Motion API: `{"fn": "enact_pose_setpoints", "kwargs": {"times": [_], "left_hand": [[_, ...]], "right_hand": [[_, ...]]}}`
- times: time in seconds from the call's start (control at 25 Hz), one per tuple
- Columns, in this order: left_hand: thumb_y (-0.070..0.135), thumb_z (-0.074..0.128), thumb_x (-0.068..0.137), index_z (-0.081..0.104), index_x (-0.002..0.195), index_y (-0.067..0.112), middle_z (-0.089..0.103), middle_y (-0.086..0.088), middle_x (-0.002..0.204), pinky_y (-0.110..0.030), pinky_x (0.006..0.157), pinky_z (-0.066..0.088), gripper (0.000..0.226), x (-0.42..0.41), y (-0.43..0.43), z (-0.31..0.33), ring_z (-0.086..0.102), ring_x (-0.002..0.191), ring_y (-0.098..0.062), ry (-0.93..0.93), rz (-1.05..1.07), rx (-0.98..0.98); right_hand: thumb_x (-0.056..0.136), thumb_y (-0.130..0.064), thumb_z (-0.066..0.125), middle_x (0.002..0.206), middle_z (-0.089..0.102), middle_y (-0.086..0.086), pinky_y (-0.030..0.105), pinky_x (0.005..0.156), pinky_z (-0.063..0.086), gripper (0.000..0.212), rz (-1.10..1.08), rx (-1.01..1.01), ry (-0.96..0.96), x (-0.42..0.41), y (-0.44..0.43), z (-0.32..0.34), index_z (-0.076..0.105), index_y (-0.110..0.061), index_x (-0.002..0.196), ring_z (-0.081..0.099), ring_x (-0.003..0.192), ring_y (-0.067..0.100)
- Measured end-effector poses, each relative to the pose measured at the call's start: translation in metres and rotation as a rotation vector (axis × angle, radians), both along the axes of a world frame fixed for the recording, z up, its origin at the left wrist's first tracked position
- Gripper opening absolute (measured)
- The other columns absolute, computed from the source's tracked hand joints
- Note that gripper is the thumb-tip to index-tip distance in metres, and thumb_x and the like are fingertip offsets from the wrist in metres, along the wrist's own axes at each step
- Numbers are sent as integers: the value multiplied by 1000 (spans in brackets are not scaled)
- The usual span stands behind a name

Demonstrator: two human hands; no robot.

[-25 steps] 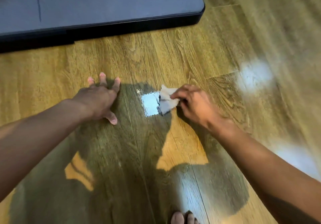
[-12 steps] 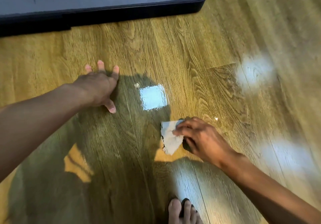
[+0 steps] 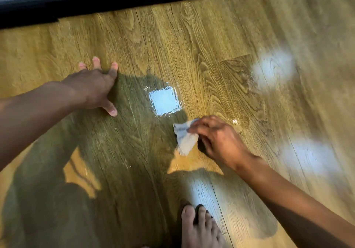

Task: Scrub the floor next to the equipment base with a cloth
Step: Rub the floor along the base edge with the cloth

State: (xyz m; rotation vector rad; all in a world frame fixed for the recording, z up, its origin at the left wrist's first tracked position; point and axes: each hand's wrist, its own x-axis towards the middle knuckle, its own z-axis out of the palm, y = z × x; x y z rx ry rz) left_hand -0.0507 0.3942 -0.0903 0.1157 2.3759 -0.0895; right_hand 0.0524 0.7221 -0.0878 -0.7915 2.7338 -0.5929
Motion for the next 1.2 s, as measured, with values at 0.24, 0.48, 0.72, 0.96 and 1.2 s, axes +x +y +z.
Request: {"fn": "enact_pose_setpoints", "kwargs": {"times": [0.24, 0.48, 0.72, 0.96, 1.2], "left_hand": [[62, 77, 59, -24, 146, 32, -22, -17, 155, -56, 110, 23, 137, 4, -5, -2, -2, 141, -48, 19, -17, 16], [59, 79, 60, -24, 146, 29, -21, -19, 155, -58, 110, 24, 138, 1, -3, -1, -2, 141, -49, 11, -18, 7], [58, 78, 63, -26, 145, 25, -23, -21, 154, -57, 107, 27, 137, 2, -2, -4, -1, 141, -49, 6, -33, -19], [60, 71, 70, -35, 140, 30, -35, -15, 150, -55, 102, 36, 131, 5, -3, -2, -10, 142, -44, 60, -204, -18], [45, 76, 74, -33, 140, 35, -34, -15, 150, -54, 110, 24, 128, 3, 5, -4, -11, 142, -44, 27, -161, 24]], "right_hand": [[68, 1, 72, 107, 68, 3, 35, 87, 54, 40, 59, 15, 7, 57, 37, 5, 72, -16, 104, 64, 97, 18], [72, 0, 70, 105, 69, 6, 36, 78, 56, 30, -118, 45, 48, 2, 32, 3, 73, -12, 100, 64, 94, 24], [74, -3, 71, 108, 69, 3, 39, 78, 57, 28, -124, 7, 8, 9, 34, 6, 73, -14, 100, 65, 97, 25], [92, -8, 50, 127, 58, 0, 29, 84, 56, 30, -218, 112, 21, -86, -11, -3, 64, -17, 117, 60, 111, 19], [85, -4, 52, 112, 68, 3, 38, 82, 57, 28, -145, 13, 43, -76, 1, 7, 71, -14, 104, 66, 98, 21]]}}
